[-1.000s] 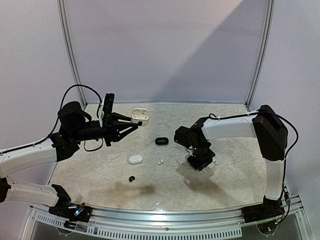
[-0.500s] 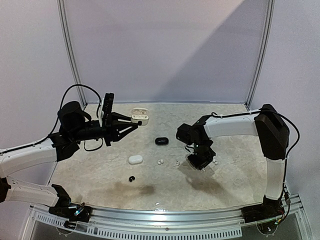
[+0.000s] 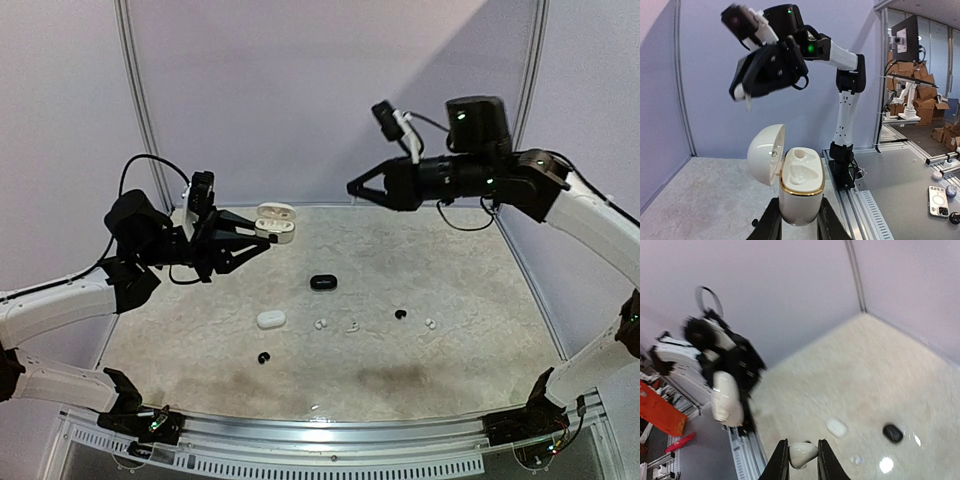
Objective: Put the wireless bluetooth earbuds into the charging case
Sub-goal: Pick up the right earbud from the center of the board, then insert the right earbud into the right side groove of the charging case.
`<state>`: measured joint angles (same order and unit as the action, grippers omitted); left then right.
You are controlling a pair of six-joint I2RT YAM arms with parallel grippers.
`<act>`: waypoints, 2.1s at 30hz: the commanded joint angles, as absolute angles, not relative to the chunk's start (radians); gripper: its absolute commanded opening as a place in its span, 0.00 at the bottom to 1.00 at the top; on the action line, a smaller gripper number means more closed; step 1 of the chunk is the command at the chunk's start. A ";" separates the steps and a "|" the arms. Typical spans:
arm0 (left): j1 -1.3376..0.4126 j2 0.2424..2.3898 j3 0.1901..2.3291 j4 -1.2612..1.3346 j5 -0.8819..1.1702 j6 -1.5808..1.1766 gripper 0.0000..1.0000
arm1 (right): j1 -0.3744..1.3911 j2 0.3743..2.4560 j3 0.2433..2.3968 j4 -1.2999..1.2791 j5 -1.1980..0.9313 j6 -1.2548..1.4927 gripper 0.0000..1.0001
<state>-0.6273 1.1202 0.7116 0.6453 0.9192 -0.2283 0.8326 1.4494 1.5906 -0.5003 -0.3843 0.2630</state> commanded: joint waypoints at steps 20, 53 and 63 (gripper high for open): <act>-0.639 1.191 0.846 0.595 1.192 -0.163 0.00 | 1.041 1.628 1.901 -0.493 -0.809 -0.209 0.00; -0.645 1.172 0.826 0.597 1.149 -0.163 0.00 | 1.062 1.701 1.965 -0.727 -0.650 -0.368 0.00; -0.646 1.158 0.795 0.588 1.038 -0.183 0.00 | 1.062 1.677 1.963 -0.628 -0.609 -0.317 0.00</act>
